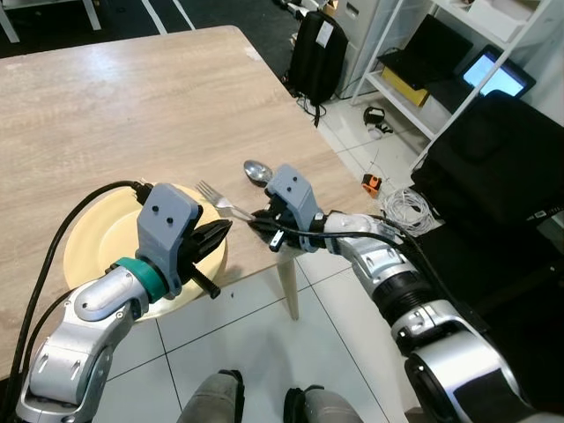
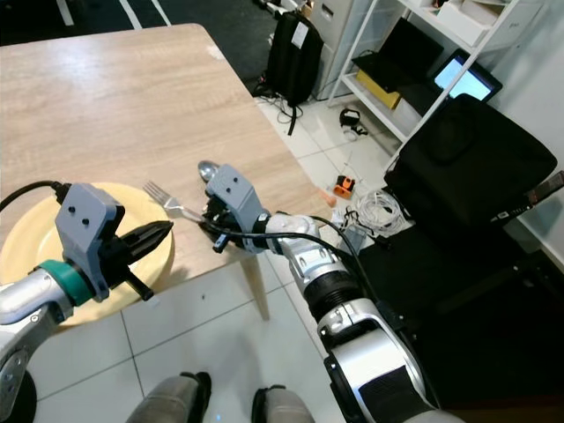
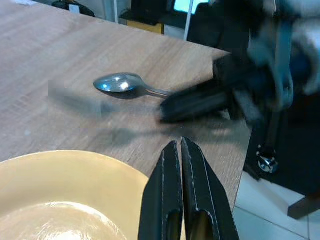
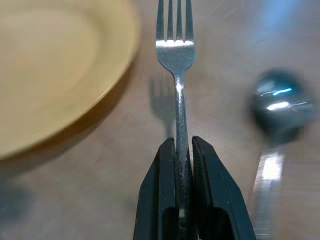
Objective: Setting the table
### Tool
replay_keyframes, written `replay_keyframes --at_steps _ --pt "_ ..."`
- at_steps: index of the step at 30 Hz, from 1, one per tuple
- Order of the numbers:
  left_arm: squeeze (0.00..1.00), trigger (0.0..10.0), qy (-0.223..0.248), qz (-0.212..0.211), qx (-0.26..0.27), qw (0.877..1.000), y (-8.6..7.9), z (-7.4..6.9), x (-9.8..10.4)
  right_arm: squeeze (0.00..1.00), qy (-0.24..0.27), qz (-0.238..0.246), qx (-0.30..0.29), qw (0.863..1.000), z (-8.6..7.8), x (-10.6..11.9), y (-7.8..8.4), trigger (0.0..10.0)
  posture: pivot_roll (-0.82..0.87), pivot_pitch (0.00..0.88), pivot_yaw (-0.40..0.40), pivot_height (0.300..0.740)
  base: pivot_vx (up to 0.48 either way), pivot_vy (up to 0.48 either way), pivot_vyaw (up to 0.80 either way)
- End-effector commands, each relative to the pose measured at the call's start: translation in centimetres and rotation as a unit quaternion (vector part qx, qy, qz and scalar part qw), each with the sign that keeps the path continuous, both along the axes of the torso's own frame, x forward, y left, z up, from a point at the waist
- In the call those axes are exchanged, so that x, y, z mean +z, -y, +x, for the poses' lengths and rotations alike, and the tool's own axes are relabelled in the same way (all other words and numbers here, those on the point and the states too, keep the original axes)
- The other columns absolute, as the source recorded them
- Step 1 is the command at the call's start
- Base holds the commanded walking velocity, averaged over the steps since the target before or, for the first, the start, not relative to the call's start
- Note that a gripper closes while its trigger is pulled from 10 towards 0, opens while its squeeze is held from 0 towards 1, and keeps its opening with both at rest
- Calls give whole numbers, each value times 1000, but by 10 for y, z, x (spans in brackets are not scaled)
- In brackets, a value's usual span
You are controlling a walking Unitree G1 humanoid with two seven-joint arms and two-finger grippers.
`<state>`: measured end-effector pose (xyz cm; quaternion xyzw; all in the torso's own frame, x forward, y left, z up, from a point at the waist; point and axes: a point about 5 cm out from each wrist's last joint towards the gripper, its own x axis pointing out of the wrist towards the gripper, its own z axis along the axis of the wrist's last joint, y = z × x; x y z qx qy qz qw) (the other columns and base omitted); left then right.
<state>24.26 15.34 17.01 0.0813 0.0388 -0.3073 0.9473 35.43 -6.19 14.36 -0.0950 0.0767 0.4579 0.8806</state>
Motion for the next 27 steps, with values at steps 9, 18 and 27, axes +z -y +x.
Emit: replay_keyframes --at_steps 9,18,27 --pt "0 10000 -16 -7 -3 1000 4 0 -5 0 70 47 -156 984 29 49 46 10000 124 70 -35 740 0 0 0" --pt "0 10000 -16 -8 -8 1000 6 1 -5 0 13 -41 -217 975 23 2 72 10000 126 66 -38 740 0 0 0" --pt "0 10000 -23 -9 -11 1000 8 1 -8 0 -56 60 -221 972 12 -6 50 10000 112 57 -30 740 0 0 0"
